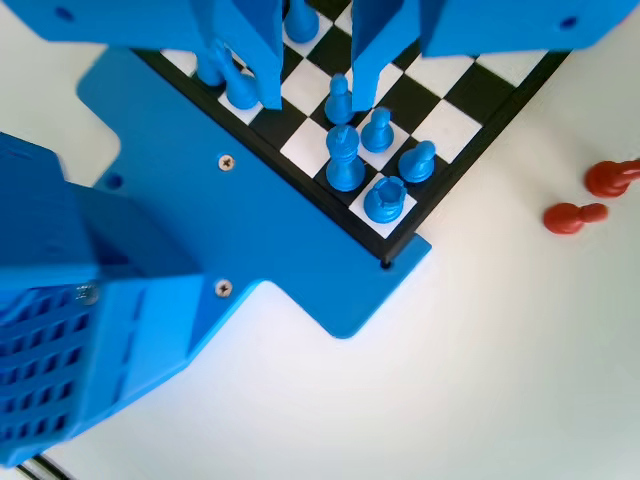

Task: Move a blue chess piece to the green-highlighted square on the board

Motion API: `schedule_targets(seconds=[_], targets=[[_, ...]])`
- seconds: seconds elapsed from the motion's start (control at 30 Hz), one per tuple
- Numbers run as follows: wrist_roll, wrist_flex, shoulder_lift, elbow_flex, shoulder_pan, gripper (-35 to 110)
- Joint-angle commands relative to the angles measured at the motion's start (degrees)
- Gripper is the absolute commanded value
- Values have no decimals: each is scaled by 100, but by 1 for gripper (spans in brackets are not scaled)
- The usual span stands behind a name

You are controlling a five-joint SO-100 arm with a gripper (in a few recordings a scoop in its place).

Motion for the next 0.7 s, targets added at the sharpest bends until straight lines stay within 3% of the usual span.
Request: schedule_targets(seconds=[0.0,0.2,0.4,0.67], targets=[[-264,519,439,-624,202,13],[-1503,580,853,-475,958,15],[-2848,-167,984,79,1749,15],[-2944,-1354,844,809,1881,14]])
